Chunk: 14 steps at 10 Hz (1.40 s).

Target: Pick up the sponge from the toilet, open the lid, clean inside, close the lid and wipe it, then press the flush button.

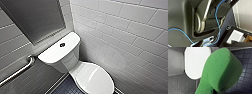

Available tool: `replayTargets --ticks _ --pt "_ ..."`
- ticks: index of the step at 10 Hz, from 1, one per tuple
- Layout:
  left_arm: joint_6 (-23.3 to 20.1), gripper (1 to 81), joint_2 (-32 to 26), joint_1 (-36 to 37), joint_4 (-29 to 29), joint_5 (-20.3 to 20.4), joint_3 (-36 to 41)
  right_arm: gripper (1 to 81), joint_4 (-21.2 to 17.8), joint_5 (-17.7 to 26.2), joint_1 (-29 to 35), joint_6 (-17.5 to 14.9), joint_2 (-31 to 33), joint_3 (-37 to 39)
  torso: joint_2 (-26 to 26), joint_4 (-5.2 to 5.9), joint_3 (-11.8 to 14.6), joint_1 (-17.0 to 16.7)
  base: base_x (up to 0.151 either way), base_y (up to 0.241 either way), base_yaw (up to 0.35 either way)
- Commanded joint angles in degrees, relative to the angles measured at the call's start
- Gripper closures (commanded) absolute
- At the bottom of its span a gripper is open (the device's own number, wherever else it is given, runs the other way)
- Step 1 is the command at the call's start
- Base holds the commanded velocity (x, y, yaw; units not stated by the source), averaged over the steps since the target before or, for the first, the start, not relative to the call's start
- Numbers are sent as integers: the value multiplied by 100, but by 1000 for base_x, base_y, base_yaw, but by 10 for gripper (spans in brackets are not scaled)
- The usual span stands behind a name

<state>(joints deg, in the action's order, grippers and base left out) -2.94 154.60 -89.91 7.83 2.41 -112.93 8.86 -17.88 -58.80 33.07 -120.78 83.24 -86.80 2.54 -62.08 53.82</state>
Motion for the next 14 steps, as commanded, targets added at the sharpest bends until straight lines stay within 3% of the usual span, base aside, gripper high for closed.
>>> replayTargets --ticks 1,6,9,10,13,14 --pt "-5 10 -684 231 96 -461 956 811 194 162 -242 -29 359 -64 0 0 0 0 0 0 0" --pt "21 10 -1712 1040 44 -470 2188 811 177 83 -1402 -47 52 613 0 0 0 0 0 0 0" --pt "48 10 -1941 1541 -71 -514 2425 811 177 83 -2175 -64 -369 991 0 0 0 0 0 0 0" --pt "48 10 -1950 1672 -80 -531 2486 811 168 83 -2438 -64 -536 1200 -573 0 0 369 0 0 0" --pt "188 10 -2011 1963 -141 -549 2522 811 151 -110 -2967 -38 -854 2002 -901 0 0 570 0 0 0" --pt "293 10 -2047 2025 -263 -540 2505 811 168 -145 -3046 -38 -871 2073 -535 0 0 330 0 0 0"
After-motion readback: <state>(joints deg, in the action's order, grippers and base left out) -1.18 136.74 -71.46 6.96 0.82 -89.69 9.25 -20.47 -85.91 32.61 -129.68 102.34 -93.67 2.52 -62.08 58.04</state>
